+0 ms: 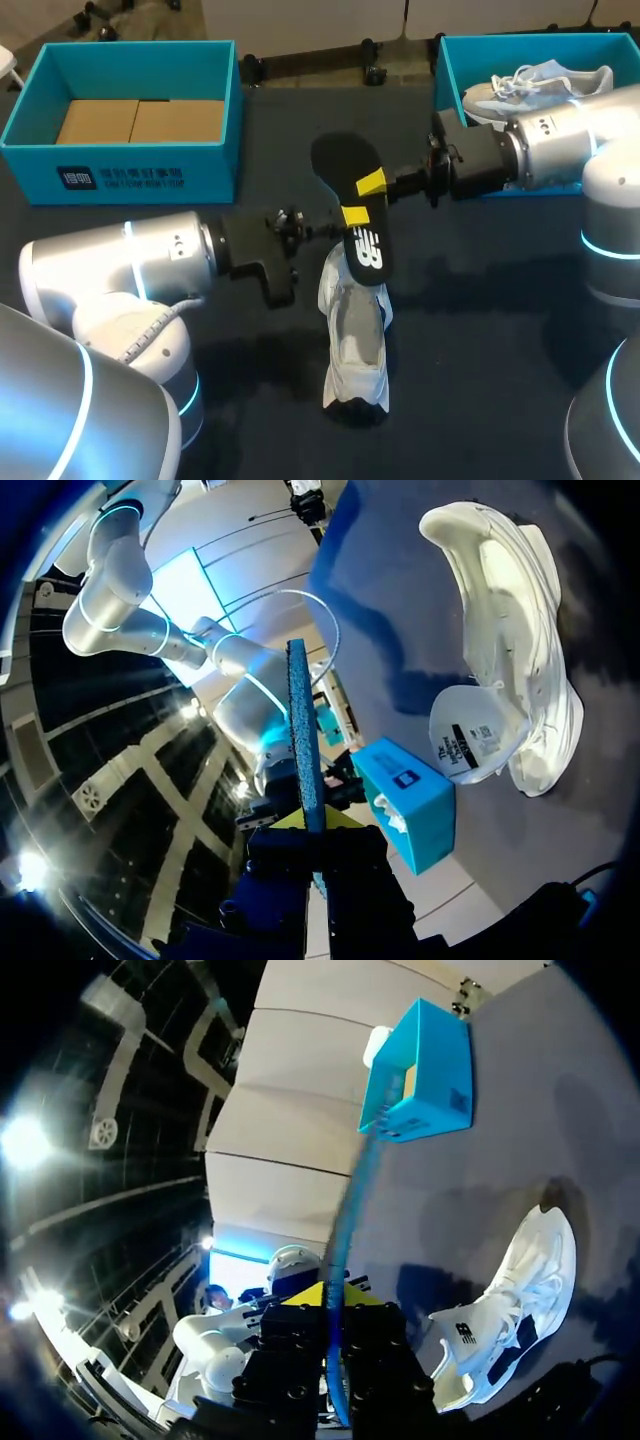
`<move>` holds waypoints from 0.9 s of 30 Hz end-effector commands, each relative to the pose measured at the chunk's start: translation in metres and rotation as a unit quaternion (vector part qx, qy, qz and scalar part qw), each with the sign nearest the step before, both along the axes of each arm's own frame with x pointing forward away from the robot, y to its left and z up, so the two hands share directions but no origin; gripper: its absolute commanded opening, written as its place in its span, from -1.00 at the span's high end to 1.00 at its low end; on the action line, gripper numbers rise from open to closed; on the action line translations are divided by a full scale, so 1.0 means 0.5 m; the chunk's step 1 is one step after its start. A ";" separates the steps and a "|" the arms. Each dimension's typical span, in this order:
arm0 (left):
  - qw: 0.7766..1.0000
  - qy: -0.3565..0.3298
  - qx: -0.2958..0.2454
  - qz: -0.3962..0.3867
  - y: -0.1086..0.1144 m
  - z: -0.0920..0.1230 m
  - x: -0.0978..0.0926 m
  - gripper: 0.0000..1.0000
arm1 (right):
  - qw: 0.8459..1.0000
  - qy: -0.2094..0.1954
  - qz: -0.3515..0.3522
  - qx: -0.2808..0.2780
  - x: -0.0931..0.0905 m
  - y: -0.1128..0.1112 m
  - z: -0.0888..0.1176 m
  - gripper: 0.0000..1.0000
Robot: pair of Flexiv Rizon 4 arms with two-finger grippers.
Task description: Take the shoe out of the shoebox, open the shoe tongue, remove and reinsert the insole, then place the shoe into the shoebox
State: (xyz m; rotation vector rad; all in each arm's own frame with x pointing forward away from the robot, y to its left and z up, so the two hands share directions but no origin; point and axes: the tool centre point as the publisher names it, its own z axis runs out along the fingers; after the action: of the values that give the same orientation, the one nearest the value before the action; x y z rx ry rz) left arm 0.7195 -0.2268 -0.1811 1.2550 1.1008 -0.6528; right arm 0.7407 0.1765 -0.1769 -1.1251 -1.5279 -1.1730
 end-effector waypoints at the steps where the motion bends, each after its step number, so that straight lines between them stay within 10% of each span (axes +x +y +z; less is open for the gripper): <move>1: 1.000 -0.001 0.000 0.004 -0.003 -0.005 -0.004 1.00 | 1.000 0.002 -0.003 -0.002 -0.004 -0.001 0.002 1.00; 3: 1.000 0.001 0.007 0.007 -0.002 -0.006 -0.005 1.00 | 1.000 0.002 -0.003 -0.003 -0.004 -0.001 0.003 1.00; 4: 1.000 0.004 0.010 0.009 0.000 -0.007 -0.006 0.69 | 1.000 0.002 -0.004 -0.003 -0.004 -0.002 0.003 1.00; 5: 1.000 0.004 0.011 0.009 0.006 -0.005 -0.009 -0.48 | 1.000 0.002 -0.004 -0.002 -0.005 -0.003 0.003 1.00; 6: 1.000 0.002 0.015 0.013 0.012 -0.002 -0.011 -1.00 | 1.000 0.003 -0.005 -0.003 -0.005 -0.005 0.002 1.00; 17: 0.993 0.030 0.109 0.038 0.153 0.053 -0.002 -1.00 | 1.000 0.010 -0.013 -0.004 -0.018 -0.031 -0.024 1.00; 27: 0.983 0.069 0.171 0.018 0.182 0.076 0.020 -1.00 | 0.999 0.025 -0.020 -0.005 -0.024 -0.024 -0.045 1.00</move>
State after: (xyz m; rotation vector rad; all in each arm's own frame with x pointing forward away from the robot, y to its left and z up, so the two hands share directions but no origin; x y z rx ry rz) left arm 0.7329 -0.1505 -0.1537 1.3776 1.3303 -0.5250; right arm 0.7314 0.1612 -0.1976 -1.1817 -1.4829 -1.1510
